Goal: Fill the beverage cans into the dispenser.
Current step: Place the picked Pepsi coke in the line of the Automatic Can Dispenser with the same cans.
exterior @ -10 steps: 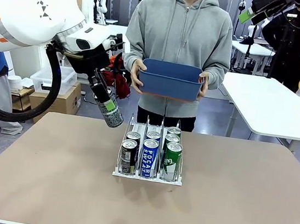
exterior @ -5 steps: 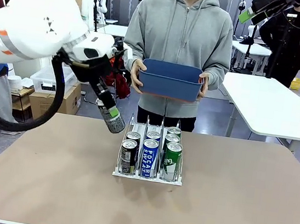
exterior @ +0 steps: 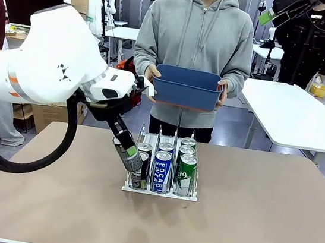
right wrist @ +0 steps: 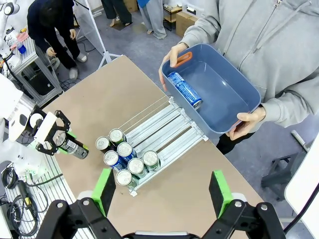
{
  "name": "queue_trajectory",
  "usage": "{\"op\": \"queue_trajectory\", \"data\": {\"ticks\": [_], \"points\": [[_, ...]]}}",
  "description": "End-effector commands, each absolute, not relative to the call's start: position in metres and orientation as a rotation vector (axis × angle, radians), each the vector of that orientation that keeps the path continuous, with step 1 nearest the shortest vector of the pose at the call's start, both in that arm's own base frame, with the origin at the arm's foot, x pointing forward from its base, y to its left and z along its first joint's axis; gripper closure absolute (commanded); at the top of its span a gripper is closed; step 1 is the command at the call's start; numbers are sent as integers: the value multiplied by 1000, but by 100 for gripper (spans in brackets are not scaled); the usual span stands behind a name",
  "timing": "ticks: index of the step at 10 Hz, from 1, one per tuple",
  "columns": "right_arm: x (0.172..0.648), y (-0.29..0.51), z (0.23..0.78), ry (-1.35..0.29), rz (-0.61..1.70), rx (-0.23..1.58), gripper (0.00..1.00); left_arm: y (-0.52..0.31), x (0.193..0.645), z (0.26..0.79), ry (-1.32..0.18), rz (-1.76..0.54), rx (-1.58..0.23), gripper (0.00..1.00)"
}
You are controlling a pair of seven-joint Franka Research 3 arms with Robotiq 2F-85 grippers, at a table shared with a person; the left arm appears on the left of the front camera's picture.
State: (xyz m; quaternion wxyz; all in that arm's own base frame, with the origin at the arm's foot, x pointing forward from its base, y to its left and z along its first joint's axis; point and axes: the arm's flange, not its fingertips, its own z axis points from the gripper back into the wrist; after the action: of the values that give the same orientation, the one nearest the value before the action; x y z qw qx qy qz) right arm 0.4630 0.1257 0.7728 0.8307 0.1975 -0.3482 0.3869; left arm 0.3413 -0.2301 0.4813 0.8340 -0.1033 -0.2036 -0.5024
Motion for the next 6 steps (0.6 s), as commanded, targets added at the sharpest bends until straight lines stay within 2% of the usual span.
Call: {"op": "queue_trajectory", "data": {"ticks": [1, 6], "points": [[461, 125, 770, -740, 821, 429, 0, -237, 348, 468, -436, -1041, -205, 42], [461, 125, 770, -740, 821, 429, 0, -247, 372, 448, -419, -992, -189, 42]]}}
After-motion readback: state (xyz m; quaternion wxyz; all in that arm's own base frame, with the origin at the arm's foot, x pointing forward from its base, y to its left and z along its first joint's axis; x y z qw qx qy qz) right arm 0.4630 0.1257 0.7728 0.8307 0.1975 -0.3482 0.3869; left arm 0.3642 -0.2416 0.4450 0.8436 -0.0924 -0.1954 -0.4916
